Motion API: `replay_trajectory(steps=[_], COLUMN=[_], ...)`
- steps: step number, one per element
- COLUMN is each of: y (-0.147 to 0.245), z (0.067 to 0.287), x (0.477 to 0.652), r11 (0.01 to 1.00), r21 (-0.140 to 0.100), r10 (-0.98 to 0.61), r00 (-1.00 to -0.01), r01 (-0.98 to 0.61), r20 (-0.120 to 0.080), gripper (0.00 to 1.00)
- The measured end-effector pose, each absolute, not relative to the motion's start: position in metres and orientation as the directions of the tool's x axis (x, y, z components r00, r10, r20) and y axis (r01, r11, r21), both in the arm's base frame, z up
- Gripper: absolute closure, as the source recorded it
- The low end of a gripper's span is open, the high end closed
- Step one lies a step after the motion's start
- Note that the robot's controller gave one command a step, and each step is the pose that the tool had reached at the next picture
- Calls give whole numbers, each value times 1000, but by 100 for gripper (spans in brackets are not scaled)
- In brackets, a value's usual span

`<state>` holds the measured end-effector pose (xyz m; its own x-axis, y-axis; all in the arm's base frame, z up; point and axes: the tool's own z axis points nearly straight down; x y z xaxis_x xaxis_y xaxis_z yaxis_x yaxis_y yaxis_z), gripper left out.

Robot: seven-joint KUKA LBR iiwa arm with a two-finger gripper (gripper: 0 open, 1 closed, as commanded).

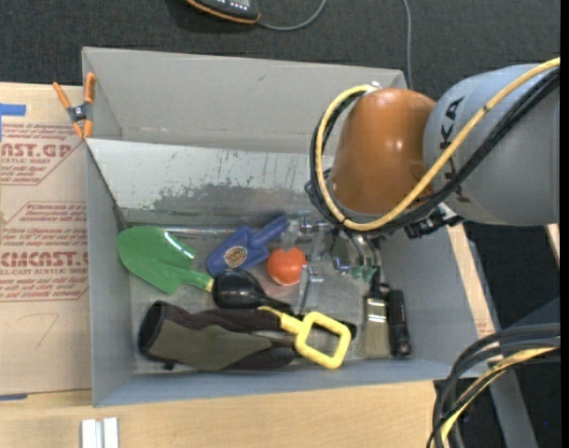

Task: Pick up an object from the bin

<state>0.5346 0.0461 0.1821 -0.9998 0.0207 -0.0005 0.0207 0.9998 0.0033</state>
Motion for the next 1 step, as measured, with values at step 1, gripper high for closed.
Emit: replay_trajectory(steps=[1], y=[45], z=[148], x=[529], r11=[999], r21=[3], r10=[40], r00=[-999], r01=[40], r20=[-4], gripper=[0])
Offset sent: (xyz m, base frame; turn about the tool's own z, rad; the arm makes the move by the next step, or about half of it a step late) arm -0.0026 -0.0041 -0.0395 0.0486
